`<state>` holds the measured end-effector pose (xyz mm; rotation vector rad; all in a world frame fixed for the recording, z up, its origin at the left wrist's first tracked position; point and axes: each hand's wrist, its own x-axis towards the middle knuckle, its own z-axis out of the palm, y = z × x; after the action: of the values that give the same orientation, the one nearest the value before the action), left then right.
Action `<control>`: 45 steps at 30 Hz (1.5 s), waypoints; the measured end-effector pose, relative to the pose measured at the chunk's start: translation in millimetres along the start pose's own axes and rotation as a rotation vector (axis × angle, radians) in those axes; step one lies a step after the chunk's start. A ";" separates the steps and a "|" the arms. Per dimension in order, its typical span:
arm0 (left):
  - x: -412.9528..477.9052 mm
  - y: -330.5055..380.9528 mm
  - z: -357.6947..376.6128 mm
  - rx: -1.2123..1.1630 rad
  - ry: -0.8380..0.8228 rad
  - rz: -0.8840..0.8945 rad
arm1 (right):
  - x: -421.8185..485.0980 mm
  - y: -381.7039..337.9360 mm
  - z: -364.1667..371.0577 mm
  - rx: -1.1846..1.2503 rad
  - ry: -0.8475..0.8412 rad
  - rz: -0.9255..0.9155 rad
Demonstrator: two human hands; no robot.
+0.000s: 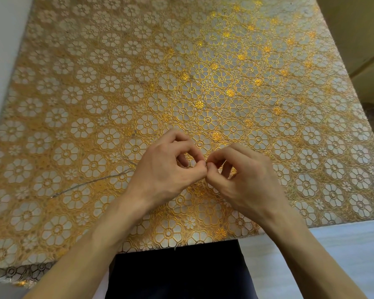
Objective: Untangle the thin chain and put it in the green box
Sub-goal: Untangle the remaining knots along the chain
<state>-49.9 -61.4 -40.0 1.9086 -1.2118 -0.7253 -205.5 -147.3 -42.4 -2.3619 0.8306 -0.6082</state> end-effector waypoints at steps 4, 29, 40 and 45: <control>4.9 3.9 -3.6 -0.052 -0.068 -0.073 | -0.4 -1.2 1.8 -0.027 -0.027 -0.019; 10.8 4.5 -8.9 0.071 -0.007 0.072 | 8.6 -0.1 -4.8 0.186 -0.031 0.112; 13.1 1.8 -3.6 -0.220 0.020 -0.087 | 7.7 -3.3 1.1 0.393 -0.047 0.277; 11.7 1.1 -5.1 -0.215 -0.041 -0.061 | 9.3 -5.6 -5.2 0.534 -0.181 0.380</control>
<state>-41.9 -71.0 -37.1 1.7668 -1.0582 -0.8941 -199.6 -151.8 -32.9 -1.6933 0.8752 -0.3873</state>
